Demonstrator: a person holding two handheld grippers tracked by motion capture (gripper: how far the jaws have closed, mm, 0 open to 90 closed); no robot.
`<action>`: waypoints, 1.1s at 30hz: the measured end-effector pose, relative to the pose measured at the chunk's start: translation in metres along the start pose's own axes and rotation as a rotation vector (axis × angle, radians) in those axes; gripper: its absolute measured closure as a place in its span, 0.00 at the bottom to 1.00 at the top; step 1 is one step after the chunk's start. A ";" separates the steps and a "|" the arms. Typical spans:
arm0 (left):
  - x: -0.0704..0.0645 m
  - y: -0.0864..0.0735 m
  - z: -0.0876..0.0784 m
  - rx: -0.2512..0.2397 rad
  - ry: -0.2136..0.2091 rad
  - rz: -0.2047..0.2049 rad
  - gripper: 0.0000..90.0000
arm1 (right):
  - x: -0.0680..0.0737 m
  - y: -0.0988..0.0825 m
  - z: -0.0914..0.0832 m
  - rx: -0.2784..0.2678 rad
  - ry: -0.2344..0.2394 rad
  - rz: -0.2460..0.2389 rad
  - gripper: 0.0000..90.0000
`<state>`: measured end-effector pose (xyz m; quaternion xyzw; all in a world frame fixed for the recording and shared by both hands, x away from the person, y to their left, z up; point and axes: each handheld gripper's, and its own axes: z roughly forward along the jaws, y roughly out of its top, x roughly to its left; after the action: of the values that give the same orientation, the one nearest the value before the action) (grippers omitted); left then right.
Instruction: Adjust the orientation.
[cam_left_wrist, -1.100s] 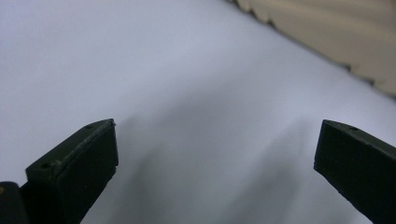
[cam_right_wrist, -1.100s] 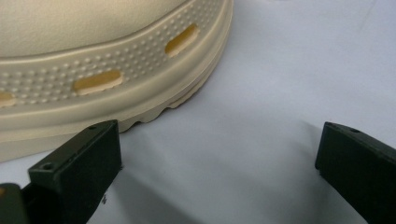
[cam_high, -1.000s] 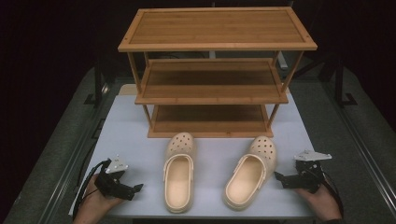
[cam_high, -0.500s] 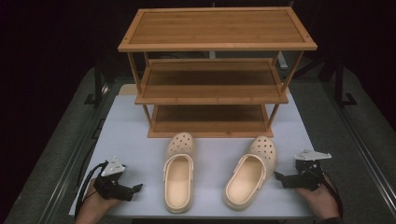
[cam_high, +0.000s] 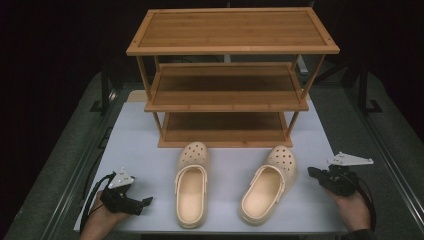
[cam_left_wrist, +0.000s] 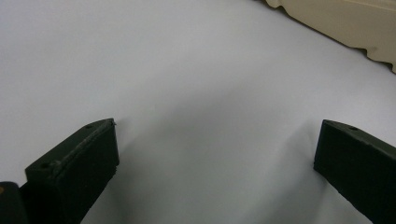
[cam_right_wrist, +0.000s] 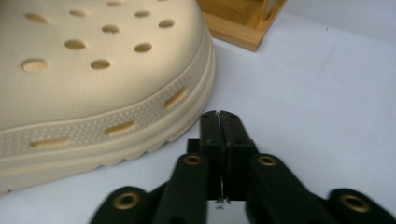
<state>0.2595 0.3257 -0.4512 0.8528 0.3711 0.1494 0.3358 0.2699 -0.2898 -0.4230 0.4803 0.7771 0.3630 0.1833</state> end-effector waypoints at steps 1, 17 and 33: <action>0.000 0.000 0.000 0.000 0.000 0.000 0.00 | 0.000 0.001 0.000 -0.005 0.005 0.000 1.00; 0.000 0.000 0.000 0.000 -0.002 -0.002 0.00 | -0.006 0.036 0.013 -0.008 0.023 0.031 1.00; 0.001 0.000 0.000 0.001 -0.003 -0.003 0.00 | 0.000 0.055 0.046 0.044 0.029 0.000 1.00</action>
<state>0.2601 0.3259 -0.4512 0.8526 0.3720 0.1476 0.3359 0.3329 -0.2572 -0.4127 0.4788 0.7876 0.3528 0.1615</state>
